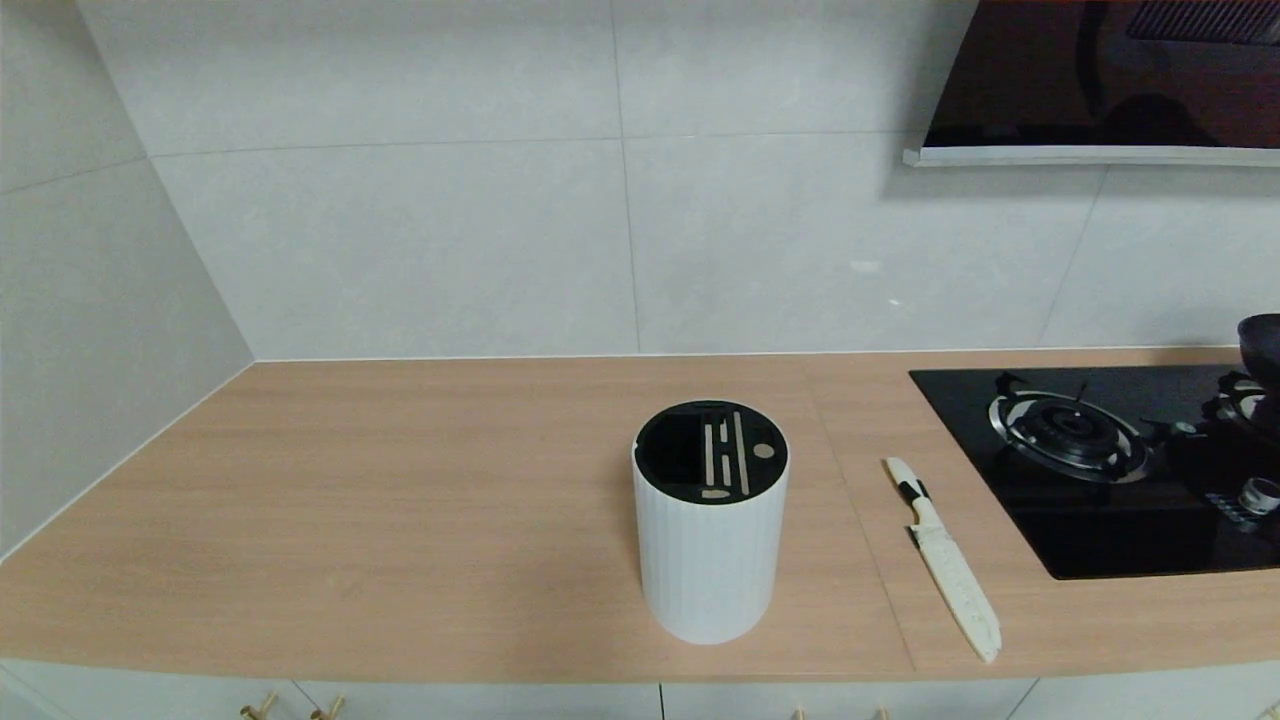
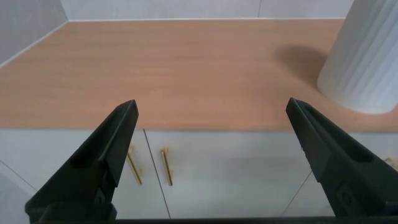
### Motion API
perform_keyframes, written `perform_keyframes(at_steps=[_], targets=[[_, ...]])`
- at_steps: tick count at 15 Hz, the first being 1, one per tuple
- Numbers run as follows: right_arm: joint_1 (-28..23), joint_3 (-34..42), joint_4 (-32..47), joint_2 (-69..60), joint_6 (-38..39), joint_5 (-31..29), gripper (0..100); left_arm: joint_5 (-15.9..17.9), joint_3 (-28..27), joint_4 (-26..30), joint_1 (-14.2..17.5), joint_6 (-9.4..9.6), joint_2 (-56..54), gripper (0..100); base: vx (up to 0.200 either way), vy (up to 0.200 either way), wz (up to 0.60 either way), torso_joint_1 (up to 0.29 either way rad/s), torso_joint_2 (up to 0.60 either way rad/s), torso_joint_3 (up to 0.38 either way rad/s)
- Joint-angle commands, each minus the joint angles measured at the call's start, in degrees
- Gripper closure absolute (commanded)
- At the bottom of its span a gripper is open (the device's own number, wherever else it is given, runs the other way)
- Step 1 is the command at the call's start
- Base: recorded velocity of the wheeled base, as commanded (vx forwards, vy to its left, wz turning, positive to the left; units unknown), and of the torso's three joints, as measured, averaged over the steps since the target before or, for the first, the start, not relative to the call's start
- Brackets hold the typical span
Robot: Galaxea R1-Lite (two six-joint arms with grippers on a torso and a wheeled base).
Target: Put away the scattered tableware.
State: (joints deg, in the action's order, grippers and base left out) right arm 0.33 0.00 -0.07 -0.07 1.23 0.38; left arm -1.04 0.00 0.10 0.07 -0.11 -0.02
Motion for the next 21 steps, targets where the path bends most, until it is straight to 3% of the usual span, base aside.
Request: perform_keyframes(at_steps=[1,4,18,21], targets=[[0.02,0.00,-0.01,0.07,0.00,0.06,0,-0.02,0.00,-0.01,0.01,-0.07,0.02,0,0.000,0.000,0.00,0.198,-0.42,-0.212],[0.02,0.00,-0.01,0.07,-0.09,0.06,0,-0.02,0.00,-0.01,0.01,-0.07,0.02,0,0.000,0.000,0.00,0.154,-0.33,-0.167],[0.02,-0.35,-0.28,0.07,-0.18,-0.64,0,-0.02,0.00,-0.01,0.01,-0.07,0.02,0,0.000,0.000,0.00,0.002,0.00,-0.003],[0.11,-8.26,-1.68,0.86,1.41,-0.03,0,-0.02,0.00,-0.01,0.01,-0.07,0.02,0,0.000,0.000,0.00,0.000,0.00,0.000]])
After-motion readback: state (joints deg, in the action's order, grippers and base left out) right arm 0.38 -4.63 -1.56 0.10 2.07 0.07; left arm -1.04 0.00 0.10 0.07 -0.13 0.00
